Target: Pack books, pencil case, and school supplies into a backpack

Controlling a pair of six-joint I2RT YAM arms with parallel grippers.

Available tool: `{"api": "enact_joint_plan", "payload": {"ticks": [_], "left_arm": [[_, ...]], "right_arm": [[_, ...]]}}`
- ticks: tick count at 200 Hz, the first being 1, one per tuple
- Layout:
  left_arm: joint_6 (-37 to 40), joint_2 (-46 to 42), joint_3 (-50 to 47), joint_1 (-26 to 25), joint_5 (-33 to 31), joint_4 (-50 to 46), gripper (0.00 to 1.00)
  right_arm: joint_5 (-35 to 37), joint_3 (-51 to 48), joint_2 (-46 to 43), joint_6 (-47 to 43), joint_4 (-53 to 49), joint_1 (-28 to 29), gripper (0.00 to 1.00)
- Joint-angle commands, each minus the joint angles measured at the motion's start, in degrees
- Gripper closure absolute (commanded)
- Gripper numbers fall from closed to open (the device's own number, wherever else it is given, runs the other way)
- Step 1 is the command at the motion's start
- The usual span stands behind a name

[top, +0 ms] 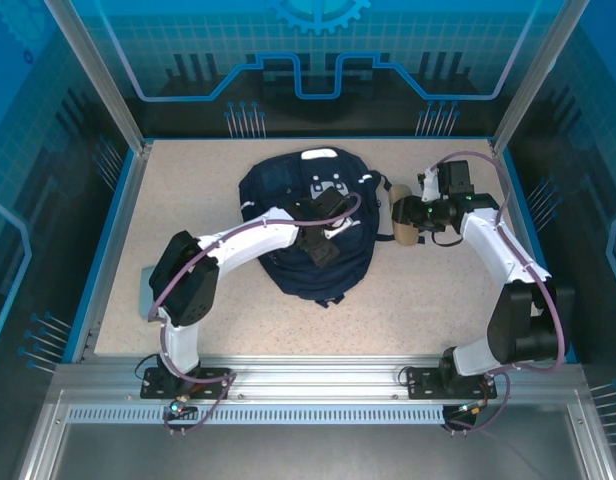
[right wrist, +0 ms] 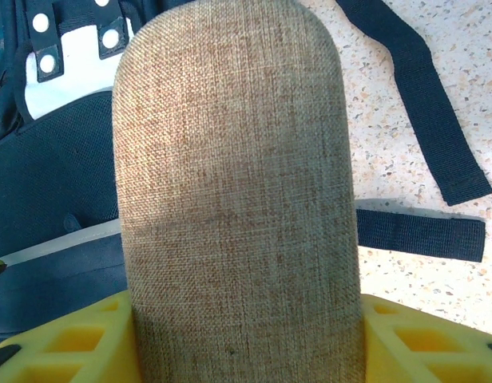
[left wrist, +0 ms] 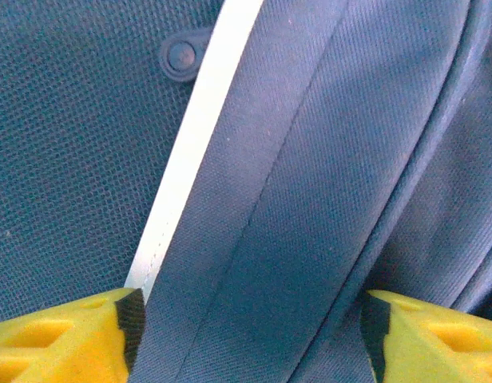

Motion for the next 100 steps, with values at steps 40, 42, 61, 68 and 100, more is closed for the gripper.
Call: {"api": "enact_joint_plan", "payload": {"ticks": [40, 42, 61, 68, 100], "left_arm": [[2.3, 1.2, 1.9, -0.1, -0.7, -2.9, 0.29], [2.3, 1.3, 1.9, 0.0, -1.1, -2.8, 0.3], [1.9, 2.6, 2.4, 0.0, -3.7, -2.5, 0.36], [1.8, 3.0, 2.8, 0.0, -4.9, -2.7, 0.37], [2.0, 4.5, 4.1, -0.5, -7.5, -3.5, 0.43]], "right_arm": [[-0.6, -0.9, -1.7, 0.7, 1.3, -0.6, 0.46], [-0.6, -0.9, -1.7, 0.7, 1.3, -0.7, 0.47], [-0.5, -1.0, -1.9, 0.7, 1.2, -0.7, 0.47], [-0.6, -1.1, -1.9, 0.7, 1.2, -0.7, 0.47], [-1.5, -1.2, -2.6, 0.9, 1.3, -1.0, 0.47]]}}
